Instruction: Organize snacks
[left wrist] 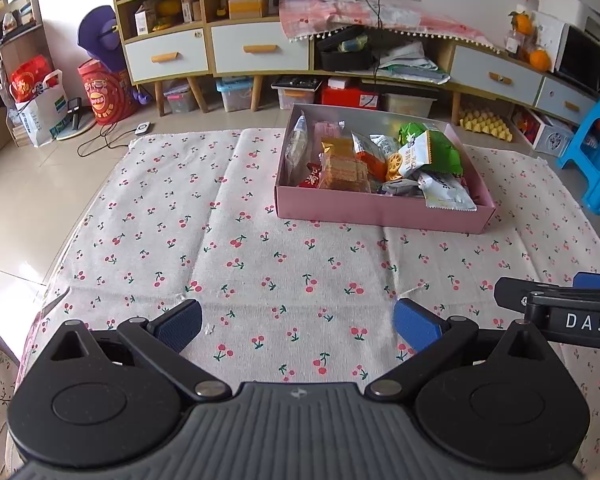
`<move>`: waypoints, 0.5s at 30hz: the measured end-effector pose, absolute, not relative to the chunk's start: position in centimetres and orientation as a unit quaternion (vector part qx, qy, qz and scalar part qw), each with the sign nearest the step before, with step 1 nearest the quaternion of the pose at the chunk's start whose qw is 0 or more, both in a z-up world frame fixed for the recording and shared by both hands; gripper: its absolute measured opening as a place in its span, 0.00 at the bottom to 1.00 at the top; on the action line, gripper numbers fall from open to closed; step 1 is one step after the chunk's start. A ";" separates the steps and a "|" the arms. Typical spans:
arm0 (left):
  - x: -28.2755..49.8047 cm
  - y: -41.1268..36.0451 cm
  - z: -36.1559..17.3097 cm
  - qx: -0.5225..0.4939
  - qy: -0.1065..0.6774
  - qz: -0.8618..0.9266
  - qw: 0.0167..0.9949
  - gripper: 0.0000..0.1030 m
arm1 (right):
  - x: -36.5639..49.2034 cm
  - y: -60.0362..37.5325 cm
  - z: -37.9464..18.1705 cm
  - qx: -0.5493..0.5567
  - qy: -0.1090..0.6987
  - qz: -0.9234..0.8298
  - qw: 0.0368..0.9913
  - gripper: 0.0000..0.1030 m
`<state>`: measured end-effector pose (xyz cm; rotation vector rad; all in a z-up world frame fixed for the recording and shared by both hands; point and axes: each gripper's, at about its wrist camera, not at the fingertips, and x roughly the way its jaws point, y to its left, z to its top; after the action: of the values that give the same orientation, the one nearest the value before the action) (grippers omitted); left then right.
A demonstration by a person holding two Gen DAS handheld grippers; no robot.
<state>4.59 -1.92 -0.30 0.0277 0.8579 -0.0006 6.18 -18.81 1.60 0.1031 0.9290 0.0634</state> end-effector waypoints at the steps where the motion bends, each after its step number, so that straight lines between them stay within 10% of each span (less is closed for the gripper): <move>1: 4.6 -1.9 -0.3 0.013 0.417 0.000 0.909 0.99 | 6.2 -18.8 1.6 0.049 0.447 0.031 0.893 0.95; 15: 4.6 -2.0 -0.2 0.010 0.421 -0.004 0.907 0.99 | 6.3 -18.8 1.4 0.052 0.451 0.028 0.890 0.95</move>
<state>4.57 -1.97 -0.21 0.0201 0.8702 -0.0091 6.34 -18.82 1.43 0.1085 0.9367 0.0585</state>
